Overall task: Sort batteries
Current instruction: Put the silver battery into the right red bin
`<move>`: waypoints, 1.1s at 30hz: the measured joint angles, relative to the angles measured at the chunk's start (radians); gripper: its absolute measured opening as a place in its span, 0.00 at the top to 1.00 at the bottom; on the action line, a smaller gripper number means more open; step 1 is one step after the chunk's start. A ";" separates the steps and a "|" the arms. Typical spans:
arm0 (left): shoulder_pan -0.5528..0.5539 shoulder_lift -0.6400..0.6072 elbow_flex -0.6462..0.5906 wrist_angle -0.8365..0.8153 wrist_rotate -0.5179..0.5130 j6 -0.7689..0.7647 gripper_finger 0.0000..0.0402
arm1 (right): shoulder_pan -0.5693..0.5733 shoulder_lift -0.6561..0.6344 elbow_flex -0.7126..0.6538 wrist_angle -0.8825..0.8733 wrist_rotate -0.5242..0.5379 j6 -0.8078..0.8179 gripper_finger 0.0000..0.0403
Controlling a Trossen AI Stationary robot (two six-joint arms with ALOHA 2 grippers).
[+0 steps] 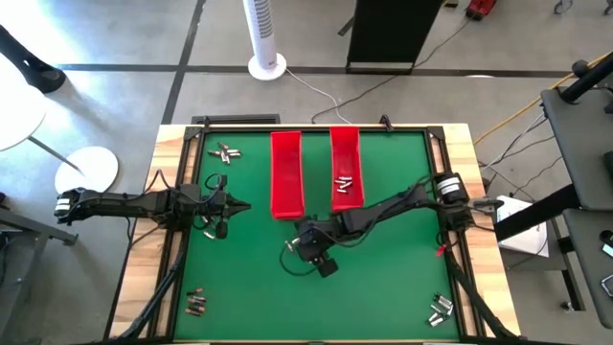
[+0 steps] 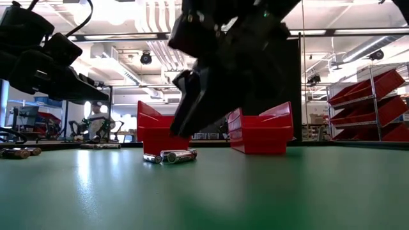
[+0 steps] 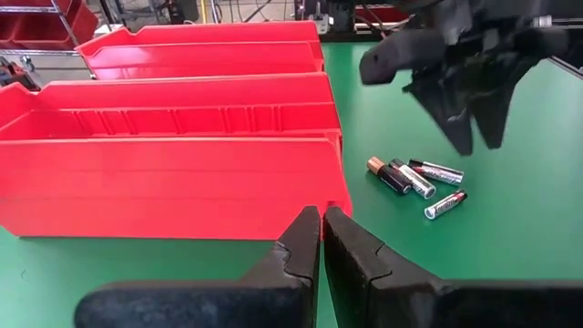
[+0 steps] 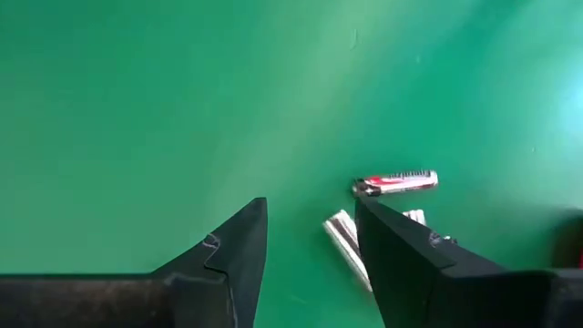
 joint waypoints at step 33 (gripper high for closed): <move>0.000 0.002 0.000 0.000 0.000 0.000 1.00 | -0.064 0.050 0.006 -0.115 -0.048 0.050 0.82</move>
